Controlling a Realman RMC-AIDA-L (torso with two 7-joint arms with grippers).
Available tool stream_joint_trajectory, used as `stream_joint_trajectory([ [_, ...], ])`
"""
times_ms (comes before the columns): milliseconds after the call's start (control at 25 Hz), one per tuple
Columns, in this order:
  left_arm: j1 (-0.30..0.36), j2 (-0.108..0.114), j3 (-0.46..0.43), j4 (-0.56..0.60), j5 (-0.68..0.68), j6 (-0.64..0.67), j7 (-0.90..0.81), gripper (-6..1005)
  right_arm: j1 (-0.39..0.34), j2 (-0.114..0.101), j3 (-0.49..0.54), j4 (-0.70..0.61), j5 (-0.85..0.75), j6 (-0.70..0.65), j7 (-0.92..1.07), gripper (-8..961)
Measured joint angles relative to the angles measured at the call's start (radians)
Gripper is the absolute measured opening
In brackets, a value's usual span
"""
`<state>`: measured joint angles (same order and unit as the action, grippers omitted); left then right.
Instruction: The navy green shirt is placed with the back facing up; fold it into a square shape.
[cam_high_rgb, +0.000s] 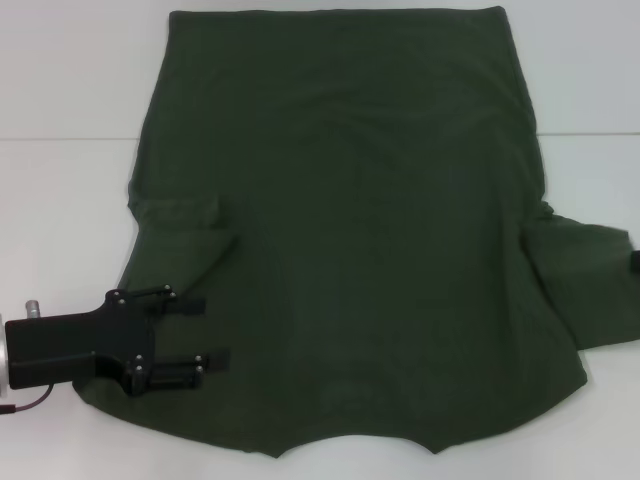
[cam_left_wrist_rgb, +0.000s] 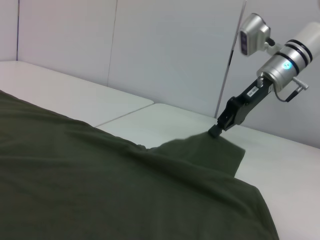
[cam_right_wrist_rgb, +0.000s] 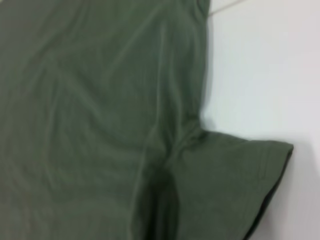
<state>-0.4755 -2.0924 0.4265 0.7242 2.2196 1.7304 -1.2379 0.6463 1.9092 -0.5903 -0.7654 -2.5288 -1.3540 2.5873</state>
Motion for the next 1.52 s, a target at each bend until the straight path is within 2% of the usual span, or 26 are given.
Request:
stream_joint_trajectory([
  [400,-0.004,0.000,0.000,0.002,0.000,0.000,-0.003,807,-0.042,-0.042,0.078,-0.025,0.159,-0.066,-0.045,21],
  [640,-0.010,0.000,0.001,0.004,0.000,-0.001,-0.006,807,-0.021,-0.051,0.077,-0.028,0.210,-0.079,-0.055,30],
  [1160,-0.015,0.003,0.003,0.006,-0.001,-0.008,-0.010,807,0.074,-0.054,0.067,-0.063,0.214,-0.098,-0.045,48],
  [1320,-0.015,0.003,0.004,0.006,-0.001,-0.008,-0.011,807,0.118,-0.041,0.011,-0.052,0.207,-0.092,-0.037,53],
  [1520,-0.015,0.001,0.007,0.005,0.002,-0.009,-0.008,806,0.179,-0.014,-0.107,-0.027,0.205,-0.069,-0.013,60],
])
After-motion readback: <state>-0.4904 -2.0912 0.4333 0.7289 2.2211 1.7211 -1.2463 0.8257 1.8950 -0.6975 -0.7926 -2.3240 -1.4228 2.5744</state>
